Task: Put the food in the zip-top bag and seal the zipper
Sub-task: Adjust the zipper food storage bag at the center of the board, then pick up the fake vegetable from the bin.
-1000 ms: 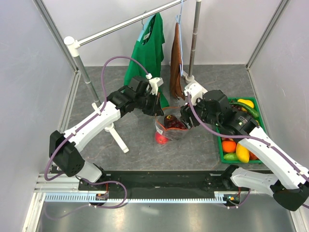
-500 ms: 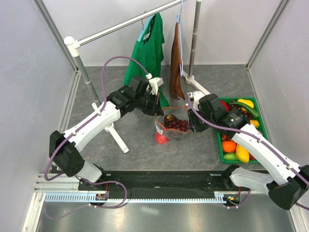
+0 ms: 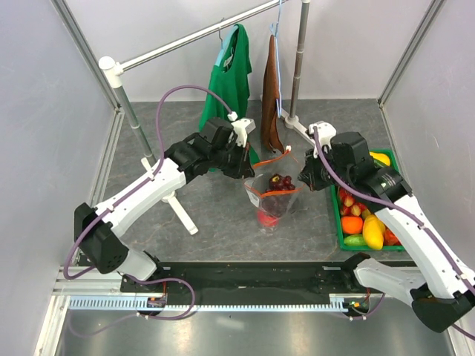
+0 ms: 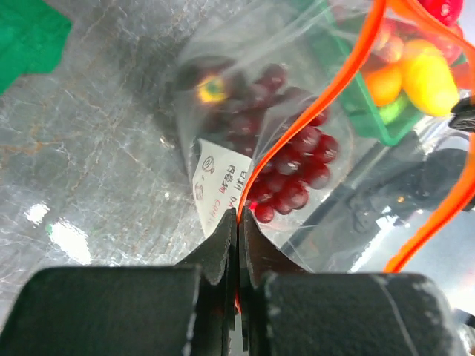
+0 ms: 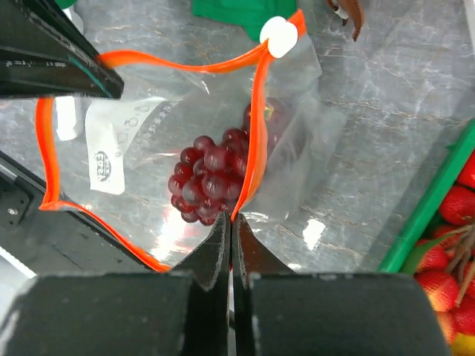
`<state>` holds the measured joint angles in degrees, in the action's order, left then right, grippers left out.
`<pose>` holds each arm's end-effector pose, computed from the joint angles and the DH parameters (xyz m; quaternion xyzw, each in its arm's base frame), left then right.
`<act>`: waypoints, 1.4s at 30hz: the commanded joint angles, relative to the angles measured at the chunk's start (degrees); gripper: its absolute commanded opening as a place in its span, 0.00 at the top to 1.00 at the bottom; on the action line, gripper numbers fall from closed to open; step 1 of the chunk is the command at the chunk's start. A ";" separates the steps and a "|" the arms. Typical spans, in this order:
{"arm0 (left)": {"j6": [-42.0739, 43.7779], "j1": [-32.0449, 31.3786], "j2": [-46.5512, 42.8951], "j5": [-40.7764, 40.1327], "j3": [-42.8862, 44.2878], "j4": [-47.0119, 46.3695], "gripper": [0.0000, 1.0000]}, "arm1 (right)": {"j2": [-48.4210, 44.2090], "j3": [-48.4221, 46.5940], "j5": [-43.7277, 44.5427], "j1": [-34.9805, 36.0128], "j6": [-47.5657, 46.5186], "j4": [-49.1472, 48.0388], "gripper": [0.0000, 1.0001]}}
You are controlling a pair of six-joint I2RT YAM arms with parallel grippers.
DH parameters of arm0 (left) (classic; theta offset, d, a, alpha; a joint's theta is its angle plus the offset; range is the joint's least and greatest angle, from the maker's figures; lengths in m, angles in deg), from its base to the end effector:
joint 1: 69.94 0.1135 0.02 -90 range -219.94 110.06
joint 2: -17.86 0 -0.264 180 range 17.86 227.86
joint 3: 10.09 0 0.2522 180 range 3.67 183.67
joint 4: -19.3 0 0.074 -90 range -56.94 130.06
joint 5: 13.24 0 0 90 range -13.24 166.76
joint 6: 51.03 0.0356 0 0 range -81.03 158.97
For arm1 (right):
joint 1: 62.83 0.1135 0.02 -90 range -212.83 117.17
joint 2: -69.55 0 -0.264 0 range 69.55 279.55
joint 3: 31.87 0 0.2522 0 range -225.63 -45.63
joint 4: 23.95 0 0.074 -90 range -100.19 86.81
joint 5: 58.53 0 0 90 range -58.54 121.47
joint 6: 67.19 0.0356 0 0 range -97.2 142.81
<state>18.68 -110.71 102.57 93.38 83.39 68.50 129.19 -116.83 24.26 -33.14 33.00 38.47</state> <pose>0.2412 -0.2214 0.3447 0.2193 0.8733 -0.3237 0.2906 0.1730 0.1038 0.3832 -0.1789 0.8759 0.2045 0.3987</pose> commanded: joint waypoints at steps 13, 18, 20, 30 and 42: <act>-0.27 -0.71 1.87 -3.26 1.14 -0.90 0.98 | 6.38 -10.89 4.83 -15.41 -31.10 22.86 0.03; -0.45 -0.71 1.78 -2.21 0.00 -2.04 0.98 | 10.22 -10.54 0.63 -33.52 -40.14 25.86 0.03; -0.27 -0.71 1.60 -1.77 -0.01 -2.13 0.98 | 17.07 -12.99 -3.24 -44.61 -43.32 26.65 0.04; 1.22 -0.62 0.11 -2.03 -1.67 -2.57 0.98 | 40.89 -27.41 0.78 -53.42 -60.11 24.55 0.20; 1.22 -0.54 0.98 -1.24 -2.20 -1.96 0.98 | 51.80 -28.21 2.19 -50.44 -60.29 12.08 0.29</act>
<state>18.87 -111.54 104.49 90.82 81.12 67.17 179.04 -143.82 25.88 -85.09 -26.14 56.61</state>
